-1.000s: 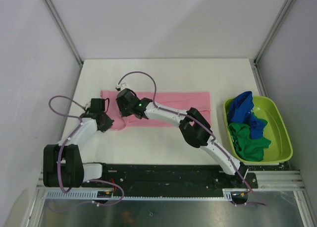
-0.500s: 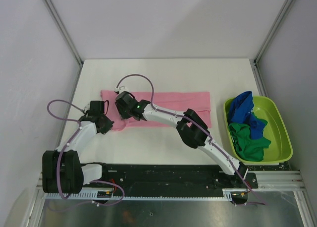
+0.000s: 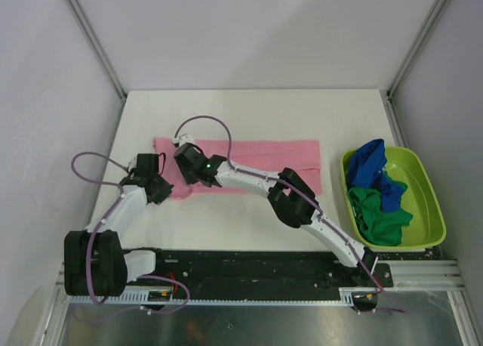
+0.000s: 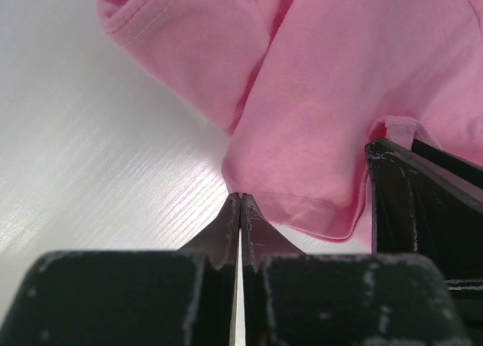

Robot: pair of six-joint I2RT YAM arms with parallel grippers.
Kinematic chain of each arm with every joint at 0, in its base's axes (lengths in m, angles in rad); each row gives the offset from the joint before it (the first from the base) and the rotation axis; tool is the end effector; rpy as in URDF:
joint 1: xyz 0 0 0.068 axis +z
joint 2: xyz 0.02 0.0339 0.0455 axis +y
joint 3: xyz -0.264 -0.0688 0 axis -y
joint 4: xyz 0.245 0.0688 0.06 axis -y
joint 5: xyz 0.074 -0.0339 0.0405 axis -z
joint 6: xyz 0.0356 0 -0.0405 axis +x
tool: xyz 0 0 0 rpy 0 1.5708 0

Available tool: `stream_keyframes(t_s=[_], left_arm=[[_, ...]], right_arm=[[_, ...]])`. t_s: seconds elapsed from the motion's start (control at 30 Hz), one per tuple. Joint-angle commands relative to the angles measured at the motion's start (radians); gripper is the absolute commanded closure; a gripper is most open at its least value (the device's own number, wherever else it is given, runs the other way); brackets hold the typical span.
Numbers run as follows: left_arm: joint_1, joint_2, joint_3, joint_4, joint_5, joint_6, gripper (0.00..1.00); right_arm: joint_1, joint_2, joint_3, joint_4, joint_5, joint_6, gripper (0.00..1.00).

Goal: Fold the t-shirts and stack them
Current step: Fold the other side of the tshirt into a rectangle

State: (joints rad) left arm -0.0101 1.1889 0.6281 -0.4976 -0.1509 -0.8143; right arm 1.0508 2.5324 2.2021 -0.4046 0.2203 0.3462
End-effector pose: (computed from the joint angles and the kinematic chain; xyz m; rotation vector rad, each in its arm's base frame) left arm 0.2146 0.0032 0.1838 -1.0698 2.3833 -0.0932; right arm 0.2892 0.4894 0.1689 -0.6956 2.2232 0.4674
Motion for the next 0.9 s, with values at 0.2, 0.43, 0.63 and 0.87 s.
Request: stream_keyframes(t_s=[0.2,0.43,0.63,0.87], left_arm=[[0.007,-0.044,0.006,-0.018,-0.016,-0.012,1.00],[0.007,-0.063,0.025,-0.038,-0.042,0.003,1.00],[0.007,-0.067,0.040,-0.049,-0.066,0.016,1.00],[0.007,-0.069,0.047,-0.053,-0.070,0.022,1.00]], right_arm=[[-0.015,-0.079,-0.034,-0.027,0.116,0.054,0.76],[-0.021,-0.176,-0.155,0.004,0.116,0.090,0.75],[-0.018,-0.266,-0.277,0.044,0.111,0.114,0.64],[-0.012,-0.299,-0.315,0.052,0.131,0.113,0.61]])
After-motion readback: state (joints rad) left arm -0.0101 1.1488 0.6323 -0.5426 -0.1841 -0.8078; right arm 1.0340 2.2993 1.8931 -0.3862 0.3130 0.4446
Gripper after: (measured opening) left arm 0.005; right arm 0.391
